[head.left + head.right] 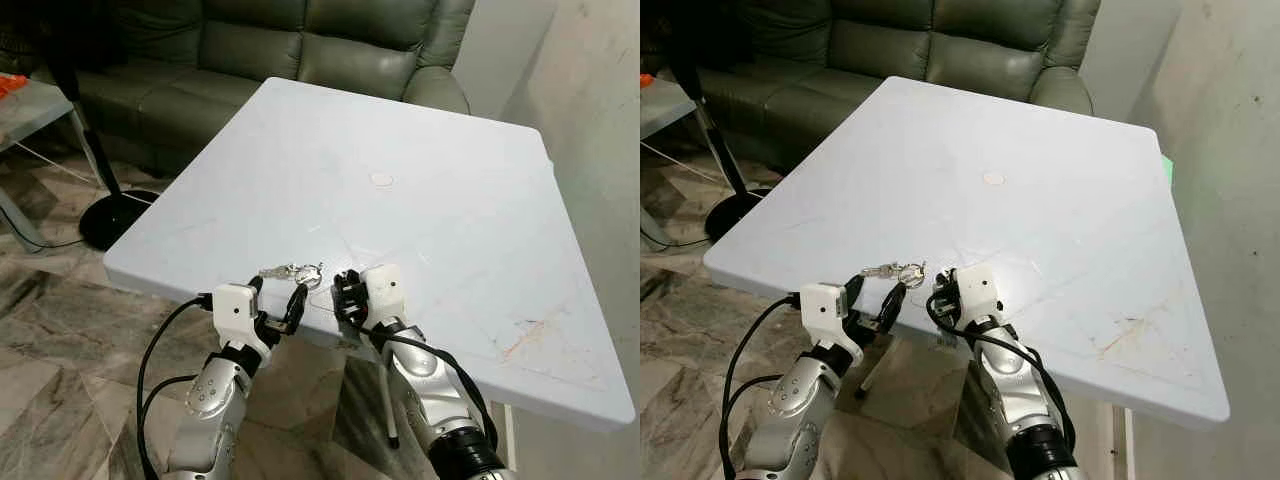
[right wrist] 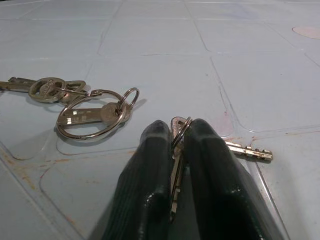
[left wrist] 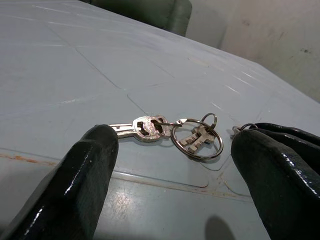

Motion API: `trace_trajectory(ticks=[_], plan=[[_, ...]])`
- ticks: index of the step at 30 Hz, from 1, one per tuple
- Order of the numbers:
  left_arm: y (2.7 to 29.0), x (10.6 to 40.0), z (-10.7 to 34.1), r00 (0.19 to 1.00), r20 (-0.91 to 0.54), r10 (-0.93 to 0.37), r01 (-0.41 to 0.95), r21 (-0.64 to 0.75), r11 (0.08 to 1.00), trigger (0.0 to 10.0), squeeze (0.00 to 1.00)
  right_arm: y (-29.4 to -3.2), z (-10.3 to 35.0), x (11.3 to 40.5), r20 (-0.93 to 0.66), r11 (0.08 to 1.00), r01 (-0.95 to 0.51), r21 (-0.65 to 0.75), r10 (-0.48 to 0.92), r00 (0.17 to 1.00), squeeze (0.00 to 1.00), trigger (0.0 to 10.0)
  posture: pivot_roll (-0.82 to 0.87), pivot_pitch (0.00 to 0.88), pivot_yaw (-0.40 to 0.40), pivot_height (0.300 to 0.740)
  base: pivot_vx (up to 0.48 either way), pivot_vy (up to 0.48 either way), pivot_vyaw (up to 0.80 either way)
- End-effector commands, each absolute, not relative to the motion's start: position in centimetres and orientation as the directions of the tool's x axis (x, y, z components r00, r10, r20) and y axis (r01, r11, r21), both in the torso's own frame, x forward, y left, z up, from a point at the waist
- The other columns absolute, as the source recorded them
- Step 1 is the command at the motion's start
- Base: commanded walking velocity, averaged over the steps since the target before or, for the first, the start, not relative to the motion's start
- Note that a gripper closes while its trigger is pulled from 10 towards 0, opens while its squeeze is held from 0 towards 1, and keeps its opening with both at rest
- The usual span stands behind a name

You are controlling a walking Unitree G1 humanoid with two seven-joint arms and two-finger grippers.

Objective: Hang keys on a hook

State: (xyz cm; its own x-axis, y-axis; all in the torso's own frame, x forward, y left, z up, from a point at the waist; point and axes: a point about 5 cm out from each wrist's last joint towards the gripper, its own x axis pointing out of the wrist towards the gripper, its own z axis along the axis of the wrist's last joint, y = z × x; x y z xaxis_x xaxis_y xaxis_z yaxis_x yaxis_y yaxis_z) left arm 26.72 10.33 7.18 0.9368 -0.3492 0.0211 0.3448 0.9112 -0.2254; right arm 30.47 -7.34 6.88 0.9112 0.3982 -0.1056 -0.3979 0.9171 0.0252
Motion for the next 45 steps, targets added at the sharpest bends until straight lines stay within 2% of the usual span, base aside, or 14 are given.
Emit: trace_trajectory(ticks=[1, 18, 19, 20, 22, 23, 25, 26, 31, 36, 37, 40, 44, 45], plan=[[9.4, 26.7, 7.7, 0.931, 0.041, -0.363, 0.362, -0.245, 0.900, 10.0, 0.00, -7.6, 7.1, 30.7, -0.097, 0.923, -0.385, 0.023, 0.386, 0.918, 0.00, 0.0, 0.02, 0.061, -0.107, 0.740, 0.000, 0.000, 0.00], [9.4, 26.7, 7.7, 0.932, 0.041, -0.361, 0.360, -0.248, 0.900, 10.0, 0.00, -7.9, 7.3, 31.2, -0.092, 0.944, -0.329, -0.012, 0.326, 0.941, 0.00, 0.0, 0.02, 0.057, -0.104, 0.740, 0.000, 0.000, 0.00], [9.4, 26.8, 7.7, 0.932, 0.041, -0.361, 0.359, -0.248, 0.900, 10.0, 0.00, -8.2, 7.5, 31.4, -0.081, 0.950, -0.307, -0.051, 0.303, 0.950, 0.00, 1.7, 0.02, 0.057, -0.104, 0.740, 0.000, 0.000, 0.00], [9.3, 26.8, 7.7, 0.932, 0.042, -0.361, 0.360, -0.249, 0.899, 10.0, 0.00, -8.7, 7.8, 31.7, -0.057, 0.957, -0.265, -0.123, 0.259, 0.964, 0.00, 2.6, 0.03, 0.054, -0.103, 0.740, 0.000, 0.000, 0.00], [9.3, 26.8, 7.8, 0.931, 0.044, -0.362, 0.361, -0.248, 0.899, 10.0, 0.00, -9.0, 7.8, 31.9, -0.053, 0.948, -0.252, -0.193, 0.247, 0.968, 0.00, 2.9, 0.03, 0.054, -0.103, 0.740, 0.000, 0.000, 0.00], [9.3, 26.8, 7.8, 0.931, 0.045, -0.362, 0.362, -0.248, 0.899, 10.0, 0.00, -9.4, 7.8, 32.1, -0.049, 0.924, -0.243, -0.295, 0.239, 0.970, 0.00, 5.0, 0.03, 0.054, -0.103, 0.740, 0.000, 0.000, 0.00], [9.3, 26.8, 7.8, 0.931, 0.046, -0.363, 0.362, -0.248, 0.898, 10.0, 0.00, -9.7, 7.9, 32.1, -0.041, 0.903, -0.251, -0.349, 0.253, 0.967, 0.00, 5.1, 0.03, 0.054, -0.103, 0.740, 0.000, 0.000, 0.00], [9.3, 26.9, 7.8, 0.930, 0.046, -0.364, 0.364, -0.248, 0.898, 10.0, 0.00, -9.9, 8.2, 32.2, -0.017, 0.885, -0.249, -0.392, 0.264, 0.964, 0.00, 10.0, 0.02, 0.044, -0.100, 0.740, 0.000, 0.000, 0.00], [9.1, 27.1, 7.9, 0.928, 0.050, -0.369, 0.370, -0.248, 0.895, 10.0, 0.00, -10.6, 8.8, 32.5, 0.018, 0.916, -0.236, -0.324, 0.255, 0.967, 0.00, 10.0, 0.02, 0.037, -0.098, 0.740, 0.000, 0.000, 0.00], [9.1, 27.4, 8.2, 0.928, 0.058, -0.369, 0.372, -0.245, 0.895, 10.0, 0.00, -10.7, 10.0, 32.1, 0.138, 0.827, -0.252, -0.503, 0.364, 0.921, 0.00, 10.0, 0.02, 0.030, -0.097, 0.740, 0.000, 0.000, 0.00], [9.1, 27.5, 8.2, 0.928, 0.059, -0.369, 0.372, -0.245, 0.895, 10.0, 0.00, -10.6, 9.9, 32.0, 0.127, 0.803, -0.269, -0.532, 0.389, 0.912, 0.00, 10.0, 0.02, 0.022, -0.095, 0.740, 0.000, 0.000, 0.00], [9.1, 27.6, 8.3, 0.928, 0.063, -0.368, 0.372, -0.243, 0.896, 10.0, 0.00, -10.3, 9.4, 31.5, 0.046, 0.799, -0.440, -0.409, 0.499, 0.865, 0.00, 10.0, 0.02, 0.017, -0.092, 0.740, 0.000, 0.000, 0.00], [9.0, 27.6, 8.3, 0.927, 0.066, -0.369, 0.374, -0.244, 0.895, 10.0, 0.00, -10.5, 8.9, 30.8, -0.086, 0.549, -0.532, -0.645, 0.639, 0.764, 0.00, 10.0, 0.02, 0.017, -0.092, 0.740, 0.000, 0.000, 0.00], [9.0, 27.6, 8.3, 0.927, 0.066, -0.370, 0.374, -0.245, 0.895, 10.0, 0.00, -10.7, 8.7, 30.7, -0.123, 0.424, -0.501, -0.754, 0.658, 0.743, 0.00, 10.0, 0.02, 0.017, -0.092, 0.740, 0.000, 0.000, 0.00]])
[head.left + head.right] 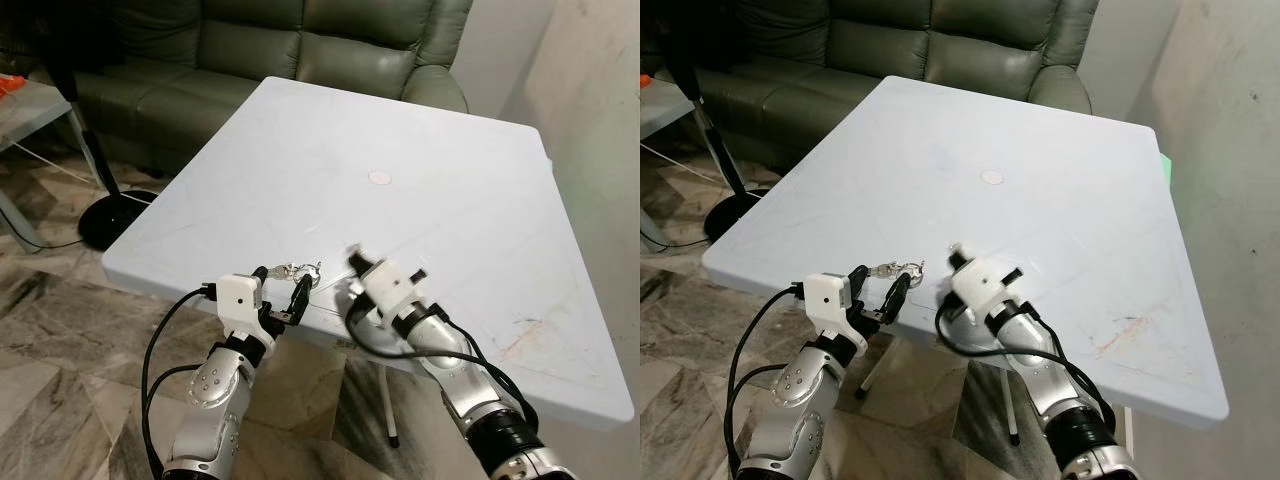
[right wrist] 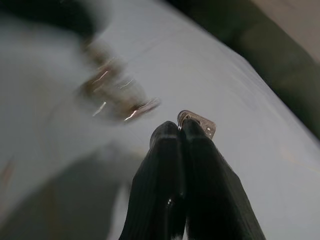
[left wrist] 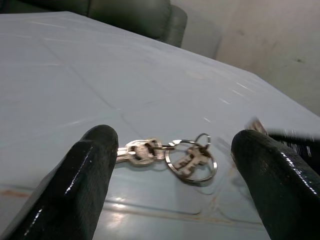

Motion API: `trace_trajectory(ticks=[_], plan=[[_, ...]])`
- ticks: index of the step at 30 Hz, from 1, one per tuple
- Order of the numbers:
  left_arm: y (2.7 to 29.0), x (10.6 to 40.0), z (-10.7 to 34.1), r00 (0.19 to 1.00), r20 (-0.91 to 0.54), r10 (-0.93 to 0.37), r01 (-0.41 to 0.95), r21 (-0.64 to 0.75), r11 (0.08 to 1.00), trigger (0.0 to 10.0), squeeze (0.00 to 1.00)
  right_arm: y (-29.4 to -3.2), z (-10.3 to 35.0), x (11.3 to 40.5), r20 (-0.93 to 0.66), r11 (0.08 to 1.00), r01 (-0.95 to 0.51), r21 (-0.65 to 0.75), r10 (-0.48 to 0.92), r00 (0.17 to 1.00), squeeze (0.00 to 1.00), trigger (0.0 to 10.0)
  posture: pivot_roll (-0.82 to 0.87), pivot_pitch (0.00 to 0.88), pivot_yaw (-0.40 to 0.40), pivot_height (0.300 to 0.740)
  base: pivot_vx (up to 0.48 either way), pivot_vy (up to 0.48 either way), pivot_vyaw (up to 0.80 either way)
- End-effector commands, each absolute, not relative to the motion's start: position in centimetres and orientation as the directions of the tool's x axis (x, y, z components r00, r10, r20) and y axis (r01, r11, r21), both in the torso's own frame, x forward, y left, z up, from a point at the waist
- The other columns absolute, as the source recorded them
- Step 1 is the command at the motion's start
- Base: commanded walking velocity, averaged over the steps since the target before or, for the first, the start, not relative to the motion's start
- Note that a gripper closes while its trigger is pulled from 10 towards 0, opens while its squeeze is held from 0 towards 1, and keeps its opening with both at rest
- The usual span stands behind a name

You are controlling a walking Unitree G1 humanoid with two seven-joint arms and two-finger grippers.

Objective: Hang keys on a hook

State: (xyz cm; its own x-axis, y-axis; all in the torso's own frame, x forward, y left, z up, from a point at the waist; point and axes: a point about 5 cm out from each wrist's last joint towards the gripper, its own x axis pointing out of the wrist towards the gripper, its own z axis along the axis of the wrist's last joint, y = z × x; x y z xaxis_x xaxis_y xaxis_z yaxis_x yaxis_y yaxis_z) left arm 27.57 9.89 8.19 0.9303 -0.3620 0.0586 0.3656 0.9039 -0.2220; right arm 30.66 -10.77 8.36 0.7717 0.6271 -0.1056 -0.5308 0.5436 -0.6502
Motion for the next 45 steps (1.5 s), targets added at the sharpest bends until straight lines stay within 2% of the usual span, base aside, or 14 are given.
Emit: trace_trajectory(ticks=[1, 3, 7, 12, 13, 15, 17, 19, 24, 27, 31, 33, 37, 45], plan=[[9.0, 27.7, 8.3, 0.927, 0.066, -0.370, 0.374, -0.245, 0.894, 10.0, 0.00, -10.7, 8.7, 30.7, -0.130, 0.395, -0.492, -0.776, 0.663, 0.737, 0.00, 10.0, 0.02, 0.017, -0.092, 0.740, 0.000, 0.000, 0.00], [9.0, 27.7, 8.3, 0.927, 0.066, -0.369, 0.374, -0.246, 0.894, 10.0, 0.00, -11.8, 8.3, 30.7, -0.250, 0.163, -0.473, -0.866, 0.677, 0.692, 0.00, 10.0, 0.01, 0.024, -0.091, 0.740, 0.000, 0.000, 0.00], [9.0, 27.7, 8.4, 0.929, 0.067, -0.364, 0.369, -0.249, 0.895, 10.0, 0.00, -13.6, 9.1, 31.5, -0.303, 0.105, -0.467, -0.878, 0.634, 0.712, 0.00, 10.0, 0.01, 0.028, -0.092, 0.740, 0.000, 0.000, 0.00], [9.0, 27.8, 8.3, 0.931, 0.067, -0.358, 0.363, -0.254, 0.897, 10.0, 0.00, -14.8, 10.2, 32.5, -0.205, 0.262, -0.424, -0.867, 0.586, 0.784, 0.00, 10.0, 0.01, 0.034, -0.096, 0.740, 0.000, 0.000, 0.00], [9.0, 27.7, 8.3, 0.932, 0.066, -0.357, 0.362, -0.256, 0.896, 10.0, 0.00, -14.8, 10.8, 32.9, -0.117, 0.462, -0.420, -0.782, 0.552, 0.826, 0.00, 10.0, 0.01, 0.034, -0.096, 0.740, 0.000, 0.000, 0.00], [8.9, 27.7, 8.3, 0.932, 0.065, -0.357, 0.362, -0.257, 0.896, 10.0, 0.00, -14.8, 11.0, 33.0, -0.089, 0.525, -0.418, -0.742, 0.540, 0.837, 0.00, 10.0, 0.01, 0.034, -0.096, 0.740, 0.000, 0.000, 0.00], [8.9, 27.7, 8.3, 0.931, 0.066, -0.358, 0.362, -0.258, 0.896, 10.0, 0.00, -14.6, 12.0, 33.6, 0.031, 0.831, -0.390, -0.397, 0.437, 0.899, 0.00, 10.0, 0.01, 0.037, -0.095, 0.740, 0.000, 0.000, 0.00], [8.8, 27.8, 8.4, 0.931, 0.069, -0.357, 0.363, -0.258, 0.896, 10.0, 0.00, -14.6, 12.5, 33.9, 0.093, 0.935, -0.346, -0.073, 0.352, 0.931, 0.00, 10.0, 0.01, 0.037, -0.095, 0.740, 0.000, 0.000, 0.00], [8.9, 28.1, 8.7, 0.933, 0.078, -0.353, 0.360, -0.259, 0.896, 10.0, 0.00, -14.5, 14.0, 33.8, 0.211, 0.922, -0.308, 0.237, 0.260, 0.942, 0.00, 10.0, 0.01, 0.036, -0.092, 0.740, 0.000, 0.000, 0.00], [9.1, 28.5, 9.1, 0.933, 0.091, -0.347, 0.359, -0.260, 0.897, 10.0, 0.00, -13.9, 14.5, 33.0, 0.273, 0.937, -0.338, 0.090, 0.303, 0.913, 0.00, 10.0, 0.01, 0.032, -0.087, 0.740, 0.000, 0.000, 0.00], [9.6, 29.4, 10.3, 0.935, 0.126, -0.330, 0.352, -0.260, 0.899, 10.0, 0.00, -13.6, 15.2, 31.9, 0.313, 0.922, -0.360, 0.145, 0.302, 0.900, 0.00, 10.0, 0.01, 0.024, -0.082, 0.740, 0.000, 0.000, 0.00], [9.9, 29.9, 10.8, 0.936, 0.139, -0.324, 0.351, -0.260, 0.900, 10.0, 0.00, -13.2, 15.0, 31.7, 0.253, 0.924, -0.366, -0.110, 0.383, 0.888, 0.00, 10.0, 0.00, 0.020, -0.077, 0.740, 0.000, 0.000, 0.00], [10.0, 30.6, 11.2, 0.934, 0.149, -0.323, 0.352, -0.256, 0.900, 10.0, 0.00, -15.4, 15.2, 32.0, 0.263, 0.867, -0.331, 0.373, 0.243, 0.934, 0.00, 10.0, -0.01, 0.008, -0.067, 0.740, 0.000, 0.000, 0.00], [9.6, 30.8, 11.7, 0.927, 0.166, -0.335, 0.369, -0.257, 0.893, 10.0, 0.00, -17.0, 16.0, 32.0, 0.273, 0.888, -0.304, 0.345, 0.215, 0.938, 0.00, 10.0, -0.03, 0.000, -0.061, 0.740, 0.000, 0.000, 0.00]])
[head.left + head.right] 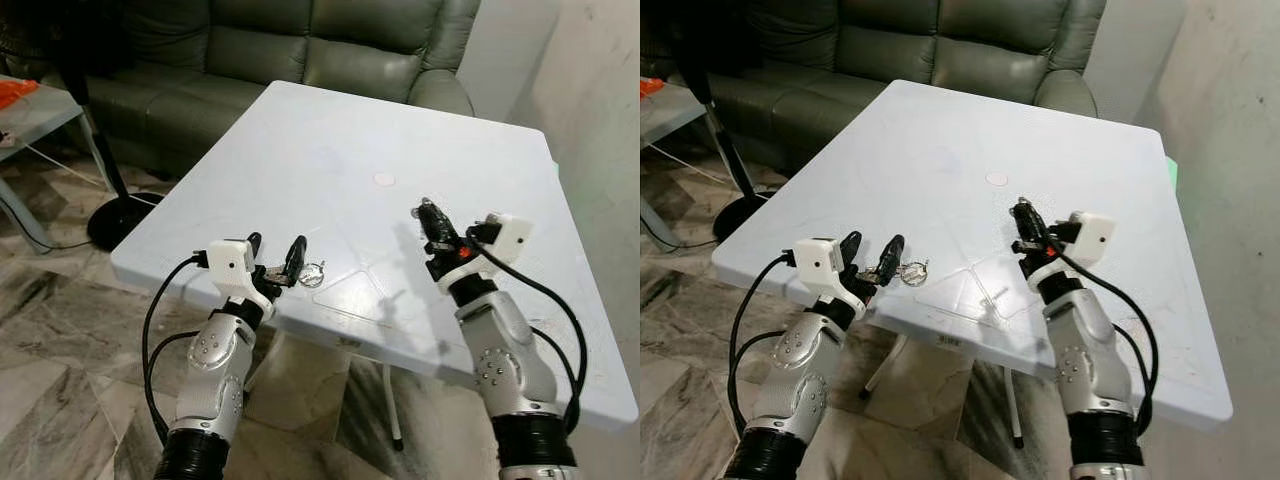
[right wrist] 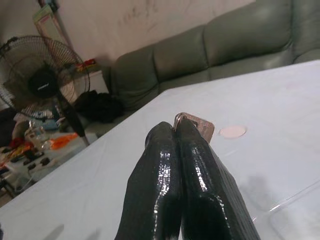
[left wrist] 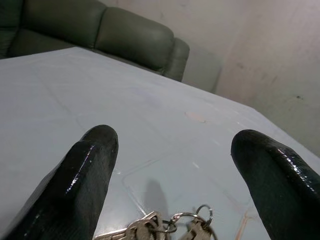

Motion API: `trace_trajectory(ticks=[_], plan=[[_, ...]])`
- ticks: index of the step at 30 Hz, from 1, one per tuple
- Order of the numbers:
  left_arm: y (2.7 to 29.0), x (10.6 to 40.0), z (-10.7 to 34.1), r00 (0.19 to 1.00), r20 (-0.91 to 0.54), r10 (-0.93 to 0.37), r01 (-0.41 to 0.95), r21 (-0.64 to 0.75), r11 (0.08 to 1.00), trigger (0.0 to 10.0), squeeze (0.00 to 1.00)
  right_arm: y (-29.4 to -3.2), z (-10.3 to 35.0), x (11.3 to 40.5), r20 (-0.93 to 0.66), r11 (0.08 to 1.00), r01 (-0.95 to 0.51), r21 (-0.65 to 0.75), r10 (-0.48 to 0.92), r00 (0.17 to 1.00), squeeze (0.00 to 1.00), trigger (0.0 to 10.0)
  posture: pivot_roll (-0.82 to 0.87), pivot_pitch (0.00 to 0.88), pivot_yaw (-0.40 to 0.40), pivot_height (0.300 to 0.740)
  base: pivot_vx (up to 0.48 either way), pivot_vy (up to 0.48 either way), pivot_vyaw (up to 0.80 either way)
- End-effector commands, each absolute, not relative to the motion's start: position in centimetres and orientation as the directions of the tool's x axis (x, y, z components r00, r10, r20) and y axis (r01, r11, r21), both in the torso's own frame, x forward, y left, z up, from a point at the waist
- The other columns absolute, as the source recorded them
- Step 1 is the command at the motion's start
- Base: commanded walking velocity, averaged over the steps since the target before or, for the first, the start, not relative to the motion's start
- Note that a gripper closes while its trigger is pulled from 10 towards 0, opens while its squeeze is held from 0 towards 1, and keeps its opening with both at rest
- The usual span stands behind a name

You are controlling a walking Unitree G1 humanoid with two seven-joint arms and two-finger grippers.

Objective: Hang keys on a hook

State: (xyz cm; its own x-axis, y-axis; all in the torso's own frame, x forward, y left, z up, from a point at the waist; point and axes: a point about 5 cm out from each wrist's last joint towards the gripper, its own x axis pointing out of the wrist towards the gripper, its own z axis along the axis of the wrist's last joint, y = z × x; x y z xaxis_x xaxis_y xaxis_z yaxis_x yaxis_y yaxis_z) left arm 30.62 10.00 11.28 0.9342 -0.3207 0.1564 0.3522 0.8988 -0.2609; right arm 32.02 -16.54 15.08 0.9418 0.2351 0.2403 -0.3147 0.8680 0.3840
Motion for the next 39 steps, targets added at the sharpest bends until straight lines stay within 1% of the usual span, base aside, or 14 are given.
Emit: trace_trajectory(ticks=[1, 2, 7, 11, 13, 15, 19, 21, 23, 26, 29, 30, 35, 39], plan=[[9.6, 30.9, 12.0, 0.926, 0.177, -0.335, 0.372, -0.258, 0.892, 10.0, 0.00, -17.3, 16.2, 31.9, 0.284, 0.917, -0.281, 0.283, 0.200, 0.938, 0.00, 10.0, -0.03, 0.000, -0.059, 0.740, 0.000, 0.000, 0.00], [9.7, 31.0, 13.0, 0.924, 0.201, -0.325, 0.370, -0.256, 0.893, 10.0, 0.00, -17.6, 16.6, 31.4, 0.313, 0.948, -0.231, 0.217, 0.156, 0.937, 0.00, 10.0, -0.02, 0.000, -0.060, 0.740, 0.000, 0.000, 0.00], [10.2, 31.2, 13.9, 0.922, 0.230, -0.312, 0.367, -0.256, 0.894, 10.0, 0.00, -17.4, 16.9, 30.3, 0.310, 0.946, -0.247, 0.209, 0.175, 0.935, 0.00, 10.0, -0.02, 0.000, -0.060, 0.740, 0.000, 0.000, 0.00], [10.5, 31.2, 14.1, 0.922, 0.240, -0.304, 0.362, -0.258, 0.895, 10.0, 0.00, -17.7, 16.3, 30.0, 0.278, 0.913, -0.231, 0.337, 0.138, 0.951, 0.00, 10.0, -0.02, 0.000, -0.061, 0.740, 0.000, 0.000, 0.00], [10.5, 31.2, 14.1, 0.923, 0.240, -0.302, 0.361, -0.260, 0.896, 10.0, 0.00, -18.4, 15.4, 30.1, 0.197, 0.760, -0.188, 0.622, 0.081, 0.977, 0.00, 10.0, -0.02, 0.000, -0.059, 0.740, 0.000, 0.000, 0.00], [10.5, 31.2, 14.1, 0.923, 0.240, -0.302, 0.361, -0.261, 0.895, 10.0, 0.00, -18.6, 15.4, 30.1, 0.190, 0.730, -0.179, 0.659, 0.069, 0.979, 0.00, 10.0, -0.02, 0.000, -0.059, 0.740, 0.000, 0.000, 0.00], [10.4, 31.3, 14.3, 0.921, 0.244, -0.304, 0.365, -0.265, 0.892, 10.0, 0.00, -18.8, 15.7, 30.2, 0.178, 0.857, -0.232, 0.461, 0.167, 0.970, 0.00, 10.0, -0.02, 0.000, -0.058, 0.740, 0.000, 0.000, 0.00], [10.3, 31.5, 14.5, 0.919, 0.249, -0.306, 0.369, -0.271, 0.889, 10.0, 0.00, -18.9, 16.4, 30.2, 0.103, 0.904, -0.409, 0.124, 0.398, 0.911, 0.00, 10.0, -0.04, 0.000, -0.056, 0.740, 0.000, 0.000, 0.00], [9.9, 31.6, 14.7, 0.916, 0.255, -0.311, 0.377, -0.276, 0.884, 10.0, 0.00, -21.0, 17.6, 30.4, -0.070, 0.828, -0.533, -0.175, 0.529, 0.846, 0.00, 10.0, -0.05, 0.000, -0.061, 0.740, 0.000, 0.000, 0.00], [9.8, 31.6, 14.8, 0.915, 0.259, -0.310, 0.378, -0.279, 0.883, 10.0, 0.00, -22.1, 18.3, 30.7, -0.098, 0.816, -0.521, -0.251, 0.514, 0.852, 0.00, 10.0, -0.05, 0.000, -0.071, 0.740, 0.000, 0.000, 0.00], [9.8, 31.7, 14.9, 0.915, 0.263, -0.305, 0.375, -0.281, 0.884, 10.0, 0.00, -22.2, 19.2, 31.1, -0.041, 0.846, -0.471, -0.251, 0.477, 0.878, 0.00, 10.0, -0.04, 0.000, -0.075, 0.740, 0.000, 0.000, 0.00], [9.9, 31.7, 15.1, 0.916, 0.274, -0.295, 0.370, -0.283, 0.885, 10.0, 0.00, -21.2, 19.3, 31.4, 0.065, 0.895, -0.423, -0.144, 0.435, 0.898, 0.00, 10.0, -0.03, 0.000, -0.079, 0.740, 0.000, 0.000, 0.00], [10.2, 32.0, 15.9, 0.915, 0.292, -0.279, 0.360, -0.276, 0.891, 10.0, 0.00, -18.4, 18.5, 31.0, 0.173, 0.911, -0.406, -0.067, 0.411, 0.895, 0.00, 10.0, -0.02, 0.000, -0.075, 0.740, 0.000, 0.000, 0.00], [10.3, 32.1, 16.6, 0.908, 0.308, -0.283, 0.367, -0.260, 0.893, 10.0, 0.00, -16.1, 17.5, 30.4, 0.248, 0.935, -0.341, 0.095, 0.309, 0.918, 0.00, 10.0, -0.02, 0.000, -0.065, 0.740, 0.000, 0.000, 0.00]])
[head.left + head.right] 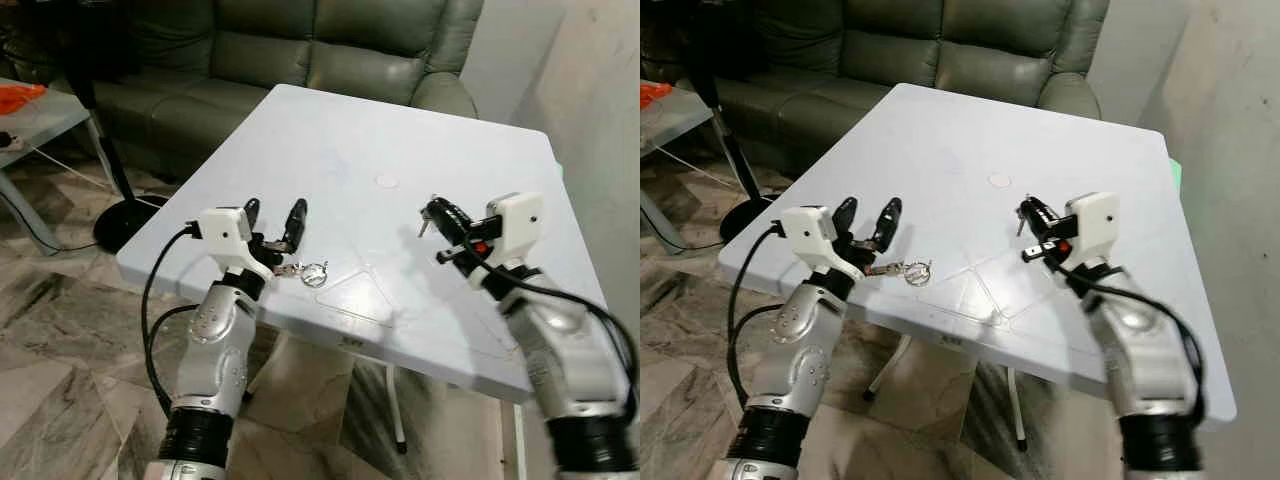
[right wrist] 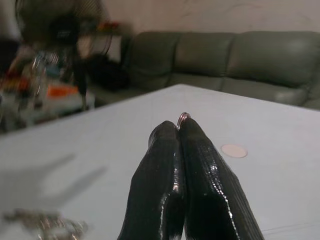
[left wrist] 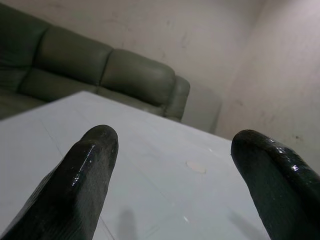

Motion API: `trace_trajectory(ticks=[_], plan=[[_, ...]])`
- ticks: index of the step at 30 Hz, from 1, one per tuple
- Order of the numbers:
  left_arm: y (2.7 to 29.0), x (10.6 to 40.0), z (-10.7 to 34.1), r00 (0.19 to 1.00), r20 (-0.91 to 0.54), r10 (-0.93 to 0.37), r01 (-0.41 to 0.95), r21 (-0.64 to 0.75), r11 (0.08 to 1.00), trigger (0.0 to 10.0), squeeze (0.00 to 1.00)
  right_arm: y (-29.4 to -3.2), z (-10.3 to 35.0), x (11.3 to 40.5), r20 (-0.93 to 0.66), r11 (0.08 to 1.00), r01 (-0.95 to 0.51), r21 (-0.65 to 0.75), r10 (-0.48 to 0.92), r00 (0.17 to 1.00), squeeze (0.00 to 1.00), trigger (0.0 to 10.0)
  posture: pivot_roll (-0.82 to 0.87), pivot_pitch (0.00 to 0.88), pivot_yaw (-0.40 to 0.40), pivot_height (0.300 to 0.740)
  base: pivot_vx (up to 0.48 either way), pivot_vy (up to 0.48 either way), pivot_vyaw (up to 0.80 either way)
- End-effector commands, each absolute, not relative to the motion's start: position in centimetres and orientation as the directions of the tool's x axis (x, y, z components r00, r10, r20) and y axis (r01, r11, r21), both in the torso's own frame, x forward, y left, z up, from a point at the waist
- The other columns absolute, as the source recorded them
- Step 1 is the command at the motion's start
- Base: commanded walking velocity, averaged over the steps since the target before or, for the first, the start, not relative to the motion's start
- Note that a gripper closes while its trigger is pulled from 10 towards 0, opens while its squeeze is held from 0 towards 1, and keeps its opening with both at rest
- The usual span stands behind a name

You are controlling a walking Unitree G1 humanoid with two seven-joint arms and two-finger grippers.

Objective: Hang keys on a hook

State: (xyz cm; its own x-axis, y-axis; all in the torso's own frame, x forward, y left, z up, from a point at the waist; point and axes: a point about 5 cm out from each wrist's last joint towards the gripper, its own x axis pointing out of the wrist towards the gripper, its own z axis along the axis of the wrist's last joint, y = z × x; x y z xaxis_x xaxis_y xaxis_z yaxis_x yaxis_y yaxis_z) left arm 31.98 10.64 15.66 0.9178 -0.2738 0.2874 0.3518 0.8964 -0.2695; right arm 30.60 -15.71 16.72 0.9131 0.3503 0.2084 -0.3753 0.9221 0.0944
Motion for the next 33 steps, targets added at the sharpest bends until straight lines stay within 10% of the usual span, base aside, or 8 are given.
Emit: trace_trajectory(ticks=[1, 33], plan=[[10.5, 32.1, 16.7, 0.907, 0.313, -0.283, 0.368, -0.256, 0.894, 10.0, 0.00, -15.9, 17.4, 30.2, 0.272, 0.941, -0.315, 0.124, 0.273, 0.923, 0.00, 10.0, -0.02, 0.000, -0.058, 0.740, 0.000, 0.000, 0.00], [12.2, 30.7, 14.3, 0.931, 0.237, -0.278, 0.335, -0.247, 0.909, 10.0, 0.00, -15.8, 12.4, 26.7, 0.176, 0.995, -0.038, 0.095, 0.021, 0.984, 0.00, 10.0, -0.03, 0.000, -0.015, 0.740, 0.000, 0.000, 0.00]])
